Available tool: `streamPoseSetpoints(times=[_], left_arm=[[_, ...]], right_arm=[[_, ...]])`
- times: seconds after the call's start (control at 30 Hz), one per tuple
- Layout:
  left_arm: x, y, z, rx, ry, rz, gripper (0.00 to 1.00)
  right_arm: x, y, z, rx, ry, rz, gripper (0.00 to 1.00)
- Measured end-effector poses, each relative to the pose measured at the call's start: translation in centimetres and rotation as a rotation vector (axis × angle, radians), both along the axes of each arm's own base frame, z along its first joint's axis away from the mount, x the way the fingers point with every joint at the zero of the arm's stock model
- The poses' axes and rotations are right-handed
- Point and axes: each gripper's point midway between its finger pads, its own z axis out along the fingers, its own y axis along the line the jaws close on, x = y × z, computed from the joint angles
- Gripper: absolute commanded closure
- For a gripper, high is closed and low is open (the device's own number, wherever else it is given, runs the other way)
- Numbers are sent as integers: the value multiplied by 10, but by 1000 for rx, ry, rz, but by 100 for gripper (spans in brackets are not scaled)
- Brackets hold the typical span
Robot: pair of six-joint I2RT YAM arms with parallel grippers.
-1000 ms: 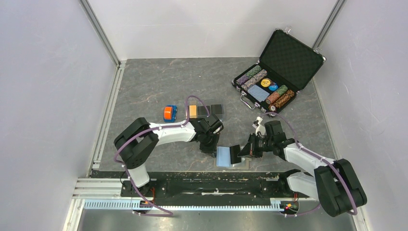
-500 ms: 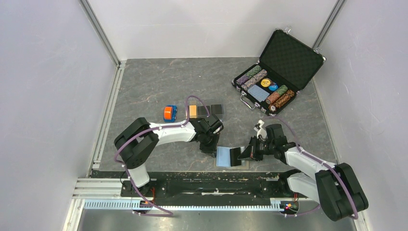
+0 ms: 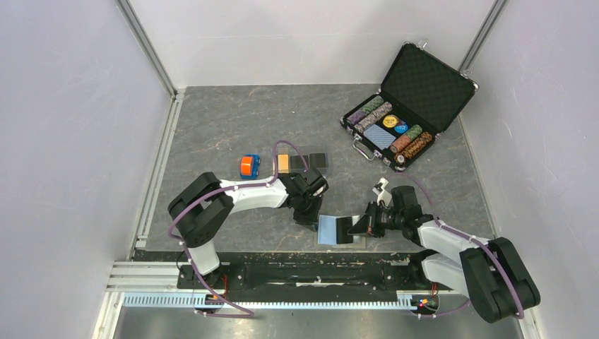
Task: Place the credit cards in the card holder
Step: Insert the credit card into the card holder.
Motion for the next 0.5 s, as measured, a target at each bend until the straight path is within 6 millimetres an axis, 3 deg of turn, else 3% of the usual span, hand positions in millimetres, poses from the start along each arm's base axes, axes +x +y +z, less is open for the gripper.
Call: streamPoseSetpoints(times=[0.5], left_arm=[[-1,-2,0,-5,4,-5,98]], right_arm=[[4,5,-3,47,-22,-5,100]])
